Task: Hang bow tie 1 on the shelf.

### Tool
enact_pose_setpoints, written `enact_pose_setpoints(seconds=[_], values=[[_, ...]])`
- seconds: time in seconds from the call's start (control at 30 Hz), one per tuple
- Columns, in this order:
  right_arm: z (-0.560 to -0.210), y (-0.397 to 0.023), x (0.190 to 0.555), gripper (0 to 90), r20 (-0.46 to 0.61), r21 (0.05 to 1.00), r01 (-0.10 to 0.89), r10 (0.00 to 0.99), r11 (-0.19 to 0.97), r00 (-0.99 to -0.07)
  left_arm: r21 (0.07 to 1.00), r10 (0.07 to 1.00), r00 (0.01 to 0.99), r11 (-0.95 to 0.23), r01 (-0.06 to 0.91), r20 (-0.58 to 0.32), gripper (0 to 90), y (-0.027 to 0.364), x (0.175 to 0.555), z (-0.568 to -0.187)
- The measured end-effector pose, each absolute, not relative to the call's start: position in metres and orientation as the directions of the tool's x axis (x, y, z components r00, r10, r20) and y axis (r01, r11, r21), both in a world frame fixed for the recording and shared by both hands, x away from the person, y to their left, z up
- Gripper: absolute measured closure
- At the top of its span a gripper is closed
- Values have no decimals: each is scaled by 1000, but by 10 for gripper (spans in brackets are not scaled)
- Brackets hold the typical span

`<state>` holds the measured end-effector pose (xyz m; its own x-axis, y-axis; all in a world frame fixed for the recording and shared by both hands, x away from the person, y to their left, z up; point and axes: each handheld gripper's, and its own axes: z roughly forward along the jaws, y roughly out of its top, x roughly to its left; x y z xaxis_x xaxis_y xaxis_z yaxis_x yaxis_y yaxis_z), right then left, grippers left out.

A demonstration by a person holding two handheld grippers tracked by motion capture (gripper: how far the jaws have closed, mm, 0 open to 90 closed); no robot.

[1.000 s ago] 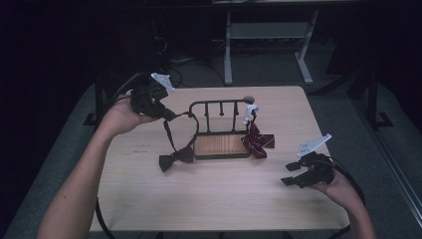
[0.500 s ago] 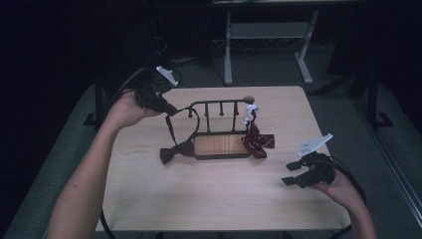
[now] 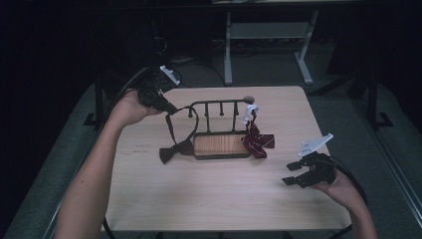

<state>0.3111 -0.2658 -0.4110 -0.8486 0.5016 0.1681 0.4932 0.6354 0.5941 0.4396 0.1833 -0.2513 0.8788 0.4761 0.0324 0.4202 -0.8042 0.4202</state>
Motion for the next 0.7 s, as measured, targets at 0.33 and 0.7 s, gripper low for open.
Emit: enact_pose_setpoints(seconds=[0.33, 0.7], values=[[-410, -267, 311, 394, 165, 597, 490, 501, 635, -850, 405, 482, 875, -808, 427, 38, 894, 182, 443, -254], [-410, -267, 311, 394, 160, 596, 489, 503, 637, -849, 394, 487, 872, -811, 432, 47, 805, 181, 441, -254]])
